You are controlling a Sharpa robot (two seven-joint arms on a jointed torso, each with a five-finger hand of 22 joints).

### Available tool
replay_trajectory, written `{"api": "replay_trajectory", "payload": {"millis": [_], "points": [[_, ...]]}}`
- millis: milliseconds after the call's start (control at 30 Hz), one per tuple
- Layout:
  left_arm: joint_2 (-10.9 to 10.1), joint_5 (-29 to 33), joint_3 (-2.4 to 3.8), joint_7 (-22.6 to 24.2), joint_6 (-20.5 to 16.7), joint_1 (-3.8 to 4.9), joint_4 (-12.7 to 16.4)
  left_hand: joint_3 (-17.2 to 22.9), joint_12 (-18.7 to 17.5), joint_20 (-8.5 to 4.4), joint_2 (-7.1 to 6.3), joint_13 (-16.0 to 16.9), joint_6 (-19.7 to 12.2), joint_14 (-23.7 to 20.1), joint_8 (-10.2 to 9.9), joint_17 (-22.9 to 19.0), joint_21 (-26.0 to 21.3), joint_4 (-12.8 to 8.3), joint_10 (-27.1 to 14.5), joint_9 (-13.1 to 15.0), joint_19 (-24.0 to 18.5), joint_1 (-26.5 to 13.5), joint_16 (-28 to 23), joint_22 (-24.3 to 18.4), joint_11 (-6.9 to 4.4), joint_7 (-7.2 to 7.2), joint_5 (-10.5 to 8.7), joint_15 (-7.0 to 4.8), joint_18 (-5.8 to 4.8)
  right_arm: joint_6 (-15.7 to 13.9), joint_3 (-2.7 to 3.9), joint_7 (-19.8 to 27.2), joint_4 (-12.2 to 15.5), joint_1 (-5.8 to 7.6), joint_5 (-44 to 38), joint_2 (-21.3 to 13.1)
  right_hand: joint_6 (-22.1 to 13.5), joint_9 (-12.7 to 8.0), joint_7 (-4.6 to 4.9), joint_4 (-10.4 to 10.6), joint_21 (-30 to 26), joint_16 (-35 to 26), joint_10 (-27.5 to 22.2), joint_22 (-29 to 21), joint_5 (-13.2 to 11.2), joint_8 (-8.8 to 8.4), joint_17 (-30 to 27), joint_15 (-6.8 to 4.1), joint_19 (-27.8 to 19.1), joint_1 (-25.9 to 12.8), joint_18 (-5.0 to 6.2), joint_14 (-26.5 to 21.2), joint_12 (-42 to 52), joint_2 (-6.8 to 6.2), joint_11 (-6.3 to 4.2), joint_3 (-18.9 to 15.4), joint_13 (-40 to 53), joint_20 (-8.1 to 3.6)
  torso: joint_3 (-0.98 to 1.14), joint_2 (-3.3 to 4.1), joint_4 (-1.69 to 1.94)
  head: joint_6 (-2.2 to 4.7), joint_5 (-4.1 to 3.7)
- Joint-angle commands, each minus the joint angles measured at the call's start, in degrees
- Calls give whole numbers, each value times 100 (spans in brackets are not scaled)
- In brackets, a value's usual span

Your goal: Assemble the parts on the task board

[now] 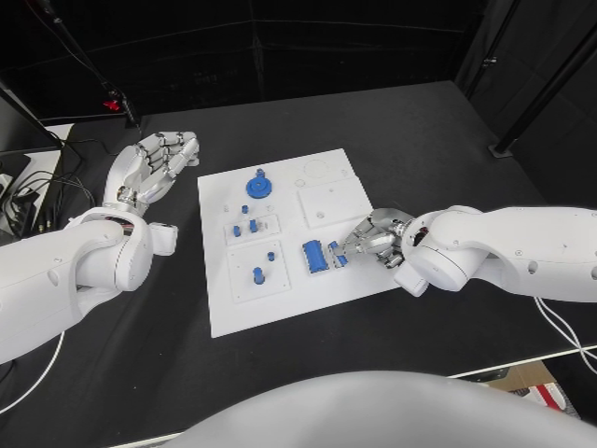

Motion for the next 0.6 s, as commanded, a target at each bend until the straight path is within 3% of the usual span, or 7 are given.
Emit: {"api": "replay_trajectory", "payload": {"millis": [33,600], "points": [[4,7,6,468,43,9,5,-32,39,2,63,-8,-43,-29,36,-6,25,1,-37,-9,-15,-13,32,-8,-7,701,20,-5,-79,98,-1,-183,11,6,-146,8,17,-10,32,1,18,14,617,1510,19,-17,1508,-38,608,-44,-86,597,19,-6,-16,-20,1508,-45,2,-2,-3,0,-1],[-5,7,6,461,47,9,11,-32,39,2,63,-8,-43,-29,36,-6,25,1,-37,-9,-15,-13,32,-8,-7,701,20,-5,-79,94,-2,-238,-3,6,-244,33,30,-23,61,104,18,14,617,1510,11,-141,1508,-28,608,-209,-86,597,19,-15,9,-150,1508,-37,-1,3,-5,0,2]]}}
